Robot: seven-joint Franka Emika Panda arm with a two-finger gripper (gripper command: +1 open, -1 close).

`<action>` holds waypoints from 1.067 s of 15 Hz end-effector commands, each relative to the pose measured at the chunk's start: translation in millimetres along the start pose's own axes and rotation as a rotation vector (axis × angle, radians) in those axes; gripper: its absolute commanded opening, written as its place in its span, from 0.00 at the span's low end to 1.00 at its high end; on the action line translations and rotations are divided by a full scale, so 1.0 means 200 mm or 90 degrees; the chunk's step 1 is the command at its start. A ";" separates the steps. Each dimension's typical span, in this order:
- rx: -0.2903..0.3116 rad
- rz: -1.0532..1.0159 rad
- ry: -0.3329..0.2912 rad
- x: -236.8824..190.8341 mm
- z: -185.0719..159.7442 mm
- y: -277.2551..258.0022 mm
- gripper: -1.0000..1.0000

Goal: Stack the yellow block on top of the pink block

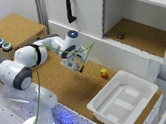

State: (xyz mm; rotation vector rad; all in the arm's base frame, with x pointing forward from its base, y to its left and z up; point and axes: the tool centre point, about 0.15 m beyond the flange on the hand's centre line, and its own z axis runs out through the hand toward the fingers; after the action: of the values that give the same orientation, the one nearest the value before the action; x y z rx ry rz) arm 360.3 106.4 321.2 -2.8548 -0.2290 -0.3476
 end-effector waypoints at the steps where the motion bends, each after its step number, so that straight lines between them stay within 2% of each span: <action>1: 0.001 -0.024 -0.003 -0.08 0.06 -0.64 1.00; 4: 0.004 -0.039 -0.012 -0.03 0.09 -0.89 1.00; 8: 0.004 -0.039 -0.012 -0.03 0.09 -0.89 1.00; 9: 0.014 -0.049 0.007 -0.10 0.00 -0.76 1.00; 12: 0.021 -0.067 0.009 -0.08 -0.03 -0.88 1.00; 16: 0.025 -0.070 0.012 -0.05 -0.05 -0.89 1.00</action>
State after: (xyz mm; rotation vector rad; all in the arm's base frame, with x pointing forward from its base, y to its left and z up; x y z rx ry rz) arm 312.4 261.1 362.9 -2.8208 -0.3470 -0.4146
